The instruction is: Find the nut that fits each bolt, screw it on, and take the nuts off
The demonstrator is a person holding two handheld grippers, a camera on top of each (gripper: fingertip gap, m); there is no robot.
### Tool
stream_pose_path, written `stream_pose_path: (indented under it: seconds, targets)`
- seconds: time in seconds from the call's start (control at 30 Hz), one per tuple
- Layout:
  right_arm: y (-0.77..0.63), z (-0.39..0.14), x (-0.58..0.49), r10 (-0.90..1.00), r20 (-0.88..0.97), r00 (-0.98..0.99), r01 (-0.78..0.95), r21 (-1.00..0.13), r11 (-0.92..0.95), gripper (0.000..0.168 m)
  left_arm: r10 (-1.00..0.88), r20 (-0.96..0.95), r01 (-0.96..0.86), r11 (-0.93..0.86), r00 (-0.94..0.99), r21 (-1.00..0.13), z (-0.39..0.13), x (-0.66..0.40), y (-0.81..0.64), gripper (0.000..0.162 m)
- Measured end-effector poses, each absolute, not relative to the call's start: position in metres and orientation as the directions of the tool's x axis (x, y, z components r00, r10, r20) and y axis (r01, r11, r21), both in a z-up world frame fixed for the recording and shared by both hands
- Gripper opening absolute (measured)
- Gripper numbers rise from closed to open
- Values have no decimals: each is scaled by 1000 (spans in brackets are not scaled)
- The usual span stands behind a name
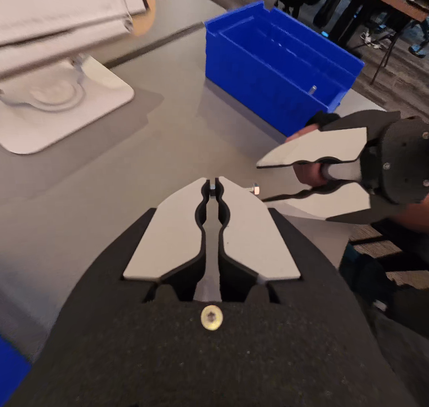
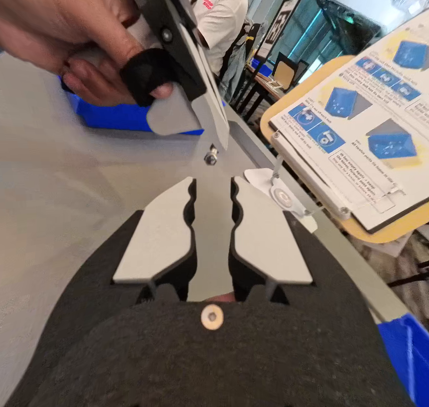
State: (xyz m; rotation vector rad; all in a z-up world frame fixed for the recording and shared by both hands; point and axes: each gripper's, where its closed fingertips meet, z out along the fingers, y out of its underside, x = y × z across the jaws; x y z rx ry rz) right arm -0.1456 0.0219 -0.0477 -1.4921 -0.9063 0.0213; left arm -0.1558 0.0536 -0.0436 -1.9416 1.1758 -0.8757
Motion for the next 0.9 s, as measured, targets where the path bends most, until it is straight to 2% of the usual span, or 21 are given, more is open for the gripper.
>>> stream_pose_path:
  seconds: [0.17, 0.23, 0.33, 0.6, 0.77, 0.87, 0.9]
  targets:
    - [11, -57, -150, 368, 790, 491, 733, -603, 315, 22, -915, 250, -516, -387, 316, -764, -68, -151, 36, 4]
    - [5, -66, -157, 372, 826, 424, 761, -548, 348, 22, -912, 282, -522, -403, 297, -752, -72, -151, 32, 4]
    - [8, -74, -159, 362, 839, 406, 783, -524, 336, 19, -914, 277, -540, -400, 297, -740, -77, -153, 32, 4]
    - [9, -77, -161, 404, 812, 422, 766, -557, 321, 10, -919, 273, -565, -390, 284, -727, -87, -156, 29, 4]
    - [4, -71, -157, 458, 731, 506, 668, -668, 328, 10, -930, 283, -540, -367, 234, -758, -78, -155, 23, 6]
    - [-5, -66, -153, 595, 568, 568, 482, -816, 319, 10, -929, 304, -468, -369, 211, -803, -61, -167, 23, 51]
    - [-7, -61, -150, 652, 481, 587, 390, -873, 293, 10, -925, 331, -430, -380, 188, -819, -56, -172, 20, 59]
